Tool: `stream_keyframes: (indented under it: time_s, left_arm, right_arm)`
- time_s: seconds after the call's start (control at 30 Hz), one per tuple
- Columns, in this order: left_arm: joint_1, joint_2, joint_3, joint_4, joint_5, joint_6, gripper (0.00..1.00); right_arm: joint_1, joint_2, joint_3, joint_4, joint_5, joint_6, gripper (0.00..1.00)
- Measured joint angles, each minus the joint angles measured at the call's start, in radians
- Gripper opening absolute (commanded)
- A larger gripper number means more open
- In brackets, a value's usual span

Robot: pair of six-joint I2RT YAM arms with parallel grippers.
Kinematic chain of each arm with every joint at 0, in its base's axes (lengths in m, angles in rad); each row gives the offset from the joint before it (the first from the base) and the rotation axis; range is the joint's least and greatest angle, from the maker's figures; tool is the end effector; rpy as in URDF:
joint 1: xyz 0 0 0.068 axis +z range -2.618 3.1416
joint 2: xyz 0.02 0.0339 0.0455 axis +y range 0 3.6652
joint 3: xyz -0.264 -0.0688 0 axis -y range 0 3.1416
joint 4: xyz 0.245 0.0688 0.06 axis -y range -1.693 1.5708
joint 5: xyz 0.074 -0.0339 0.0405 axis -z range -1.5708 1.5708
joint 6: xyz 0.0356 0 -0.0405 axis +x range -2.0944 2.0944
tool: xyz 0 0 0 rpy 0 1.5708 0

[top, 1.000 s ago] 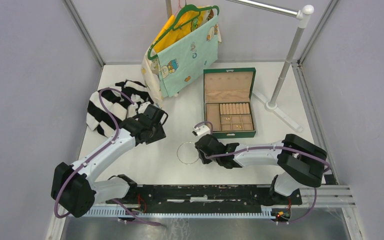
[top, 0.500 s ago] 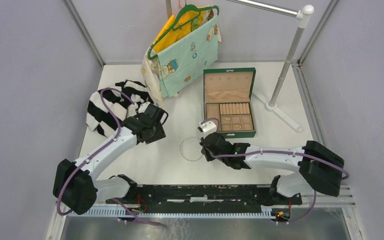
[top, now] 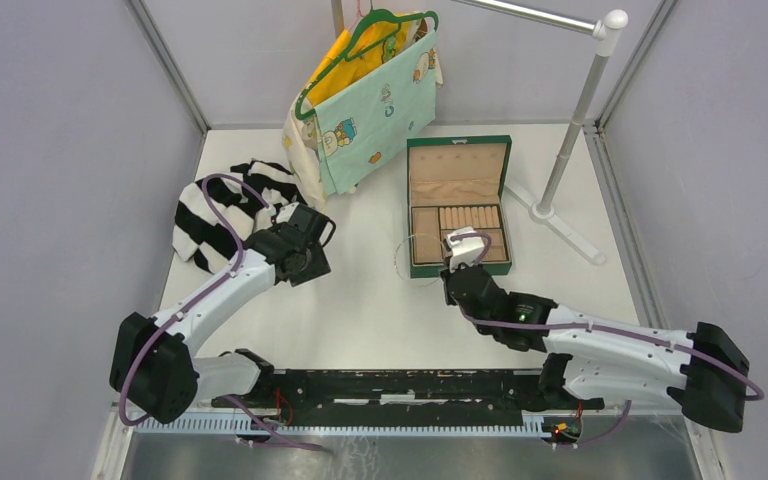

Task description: Organize the mixed jewelry

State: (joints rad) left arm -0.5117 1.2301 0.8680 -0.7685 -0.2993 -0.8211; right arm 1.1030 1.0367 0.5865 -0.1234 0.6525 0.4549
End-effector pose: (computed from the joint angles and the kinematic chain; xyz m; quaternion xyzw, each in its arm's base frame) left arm 0.2041 -0.1026 0.2339 -0.1808 0.9484 -0.0191 0.2596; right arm 0.1177 0.1850 0.2326 -0.1196 0.8374 0.1179 0.5201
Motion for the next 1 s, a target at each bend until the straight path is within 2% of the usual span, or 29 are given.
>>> stream_keyframes:
  time_s: [0.13,0.4,0.67,1.0]
  left_arm:
    - [0.0,0.002,0.002,0.002,0.015,0.0,0.49]
    - [0.0,0.004,0.009,0.014,0.04,0.0,0.5]
    - [-0.007,0.004,0.016,0.038,0.109,0.014,0.54]
    - [-0.034,0.004,0.023,0.042,0.127,0.039,0.54]
  right_arm:
    - [-0.053,-0.058,0.0,-0.02,0.061,-0.023,0.0]
    - [-0.31,-0.082,0.001,0.009,0.061,-0.101,0.0]
    - [-0.442,0.071,0.09,0.123,0.017,-0.191,0.0]
    - [-0.513,0.24,0.222,0.252,-0.018,-0.231,0.0]
